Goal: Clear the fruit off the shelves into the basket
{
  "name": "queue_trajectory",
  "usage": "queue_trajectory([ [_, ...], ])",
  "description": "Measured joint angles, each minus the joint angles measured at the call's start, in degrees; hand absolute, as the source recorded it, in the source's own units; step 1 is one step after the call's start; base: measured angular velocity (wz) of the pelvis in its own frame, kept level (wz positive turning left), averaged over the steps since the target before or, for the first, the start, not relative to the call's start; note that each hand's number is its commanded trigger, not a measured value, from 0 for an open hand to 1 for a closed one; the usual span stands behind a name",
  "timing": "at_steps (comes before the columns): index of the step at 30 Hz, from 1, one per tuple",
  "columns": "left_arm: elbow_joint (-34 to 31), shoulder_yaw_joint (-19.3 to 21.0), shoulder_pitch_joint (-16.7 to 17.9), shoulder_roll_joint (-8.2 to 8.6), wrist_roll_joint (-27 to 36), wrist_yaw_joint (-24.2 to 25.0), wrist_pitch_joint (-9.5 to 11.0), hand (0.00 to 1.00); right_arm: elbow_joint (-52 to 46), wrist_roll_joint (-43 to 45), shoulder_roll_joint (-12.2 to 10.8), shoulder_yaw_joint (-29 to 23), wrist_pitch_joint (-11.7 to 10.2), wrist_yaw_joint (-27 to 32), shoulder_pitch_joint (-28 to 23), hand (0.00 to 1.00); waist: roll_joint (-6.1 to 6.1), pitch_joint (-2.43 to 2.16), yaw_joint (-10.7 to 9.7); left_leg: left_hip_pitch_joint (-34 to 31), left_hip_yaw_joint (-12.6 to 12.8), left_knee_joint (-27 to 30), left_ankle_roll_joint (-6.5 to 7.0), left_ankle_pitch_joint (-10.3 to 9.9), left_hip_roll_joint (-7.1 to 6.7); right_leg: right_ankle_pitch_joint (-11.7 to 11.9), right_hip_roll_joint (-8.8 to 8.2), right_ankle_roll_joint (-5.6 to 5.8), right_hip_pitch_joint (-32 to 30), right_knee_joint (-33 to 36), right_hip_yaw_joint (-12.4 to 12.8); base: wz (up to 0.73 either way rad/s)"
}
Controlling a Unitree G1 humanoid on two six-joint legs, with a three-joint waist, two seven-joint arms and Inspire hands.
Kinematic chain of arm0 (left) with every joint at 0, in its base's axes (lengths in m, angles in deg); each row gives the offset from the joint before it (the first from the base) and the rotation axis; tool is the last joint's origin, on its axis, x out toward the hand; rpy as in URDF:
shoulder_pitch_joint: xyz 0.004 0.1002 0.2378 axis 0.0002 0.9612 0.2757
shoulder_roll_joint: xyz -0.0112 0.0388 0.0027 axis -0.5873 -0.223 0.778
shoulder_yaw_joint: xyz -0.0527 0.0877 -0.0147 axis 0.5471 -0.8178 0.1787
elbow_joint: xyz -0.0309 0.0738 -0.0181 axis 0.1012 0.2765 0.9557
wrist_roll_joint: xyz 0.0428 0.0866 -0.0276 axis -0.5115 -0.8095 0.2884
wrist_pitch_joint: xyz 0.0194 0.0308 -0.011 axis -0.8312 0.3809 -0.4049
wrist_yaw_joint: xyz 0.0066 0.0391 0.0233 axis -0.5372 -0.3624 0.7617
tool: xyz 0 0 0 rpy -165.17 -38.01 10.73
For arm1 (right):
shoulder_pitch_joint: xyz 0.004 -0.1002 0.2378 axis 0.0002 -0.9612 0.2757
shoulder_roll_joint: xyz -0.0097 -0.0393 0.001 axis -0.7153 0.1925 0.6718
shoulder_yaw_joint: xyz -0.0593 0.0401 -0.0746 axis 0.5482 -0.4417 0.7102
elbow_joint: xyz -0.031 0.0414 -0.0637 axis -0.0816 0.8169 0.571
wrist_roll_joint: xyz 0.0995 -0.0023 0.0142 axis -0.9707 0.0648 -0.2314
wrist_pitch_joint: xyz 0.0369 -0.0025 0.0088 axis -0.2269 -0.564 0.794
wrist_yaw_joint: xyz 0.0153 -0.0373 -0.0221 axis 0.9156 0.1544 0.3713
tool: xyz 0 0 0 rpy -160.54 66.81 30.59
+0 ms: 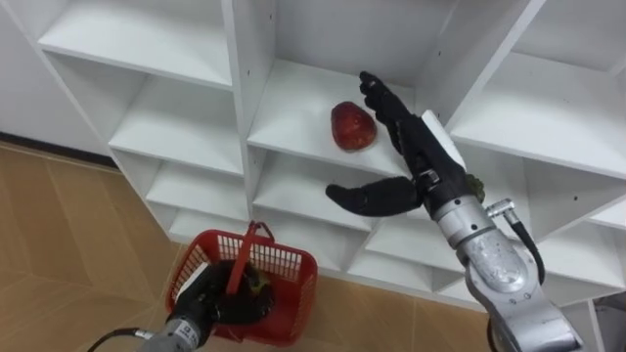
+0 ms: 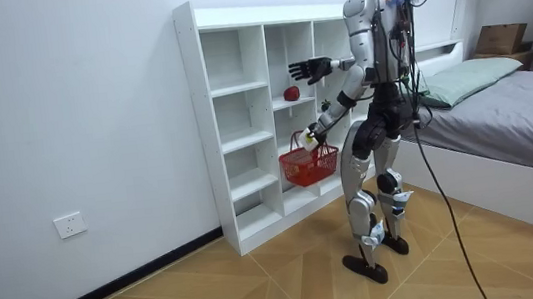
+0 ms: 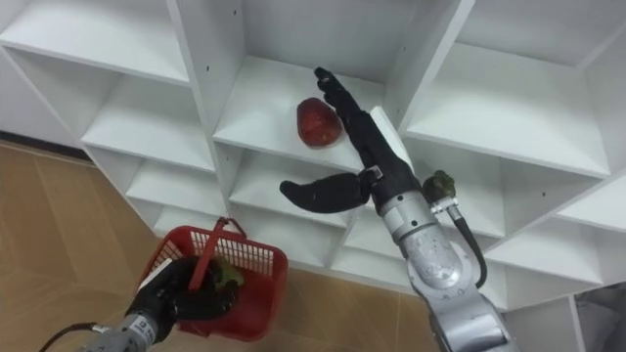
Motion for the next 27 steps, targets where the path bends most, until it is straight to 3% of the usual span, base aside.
queue_trajectory([
  [9, 0.6, 3.4, -0.3, 0.78, -2.2, 0.6, -0.1, 1.0, 4.6, 2.1, 0.0, -1.5, -0.9, 5.2, 3.4, 0.0, -0.35, -0.14, 0.1, -1.1, -1.3, 0.9, 0.03, 0.0, -0.08, 0.0, 0.01, 0.02, -0.3, 0.0, -0.1, 0.06],
  [27, 0.4, 1.9, -3.4, 1.32, -2.2, 0.4, -0.1, 1.0, 20.5, 2.4, 0.1, -1.8, -3.4, 16.6, 13.8, 0.0, -0.79, 0.0, 1.7, -4.8, -4.3, 2.8, 0.26, 0.2, -1.0, -0.2, -0.23, 0.28, -1.3, 0.0, -1.7, 0.11],
])
